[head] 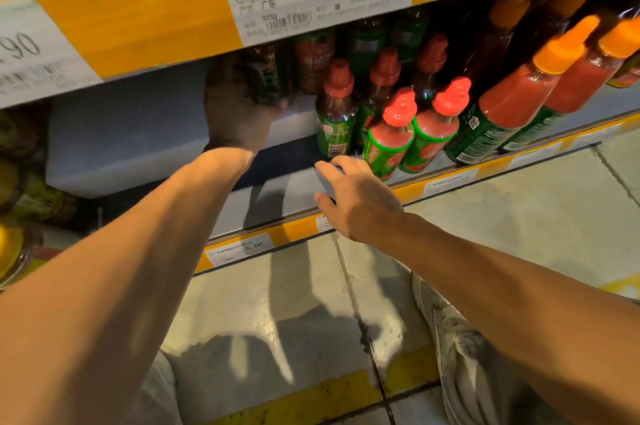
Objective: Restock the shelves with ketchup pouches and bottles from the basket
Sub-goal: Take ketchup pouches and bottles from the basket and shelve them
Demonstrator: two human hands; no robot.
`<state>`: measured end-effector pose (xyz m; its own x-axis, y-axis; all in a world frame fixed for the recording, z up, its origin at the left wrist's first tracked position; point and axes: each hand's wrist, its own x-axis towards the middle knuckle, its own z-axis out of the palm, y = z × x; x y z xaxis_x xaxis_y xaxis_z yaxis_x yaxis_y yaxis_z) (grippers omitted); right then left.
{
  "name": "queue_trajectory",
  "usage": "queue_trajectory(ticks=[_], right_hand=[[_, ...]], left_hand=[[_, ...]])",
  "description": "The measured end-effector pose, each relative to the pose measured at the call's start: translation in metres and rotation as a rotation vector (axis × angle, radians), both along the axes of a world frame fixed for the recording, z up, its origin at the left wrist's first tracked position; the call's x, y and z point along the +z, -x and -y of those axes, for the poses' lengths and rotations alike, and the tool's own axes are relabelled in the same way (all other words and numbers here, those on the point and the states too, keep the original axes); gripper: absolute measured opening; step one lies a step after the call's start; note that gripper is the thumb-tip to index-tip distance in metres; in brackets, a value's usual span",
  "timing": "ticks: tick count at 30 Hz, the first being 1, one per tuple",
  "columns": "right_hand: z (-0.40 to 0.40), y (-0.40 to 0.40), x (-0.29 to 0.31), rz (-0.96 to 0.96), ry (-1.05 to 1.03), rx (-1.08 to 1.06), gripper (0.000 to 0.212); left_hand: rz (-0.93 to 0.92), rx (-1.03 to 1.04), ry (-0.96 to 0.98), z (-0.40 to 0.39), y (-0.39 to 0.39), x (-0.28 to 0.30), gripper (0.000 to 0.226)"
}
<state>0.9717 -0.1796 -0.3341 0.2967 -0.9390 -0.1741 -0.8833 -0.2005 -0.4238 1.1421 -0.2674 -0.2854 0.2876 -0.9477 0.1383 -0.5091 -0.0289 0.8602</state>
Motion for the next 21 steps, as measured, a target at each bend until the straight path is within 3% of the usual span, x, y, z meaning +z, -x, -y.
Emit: queue_trajectory(ticks=[3,13,15,18,21], right_hand=[[0.001,0.001,0.000,-0.005,-0.003,-0.004,0.057],[0.004,0.001,-0.004,-0.014,-0.032,-0.013,0.059],[0.003,0.002,-0.002,-0.010,-0.020,0.001,0.059],[-0.001,0.004,0.009,0.004,-0.039,0.007,0.057],[-0.005,0.002,0.031,0.017,-0.131,-0.039,0.052]], left_hand=[[-0.006,0.033,-0.028,0.004,-0.003,0.000,0.057],[0.071,0.014,-0.038,0.006,0.009,0.004,0.049],[0.162,0.023,-0.036,-0.002,0.009,0.006,0.043],[0.417,0.057,-0.149,-0.024,0.005,0.008,0.040],[0.333,0.040,-0.252,-0.061,-0.007,0.016,0.039]])
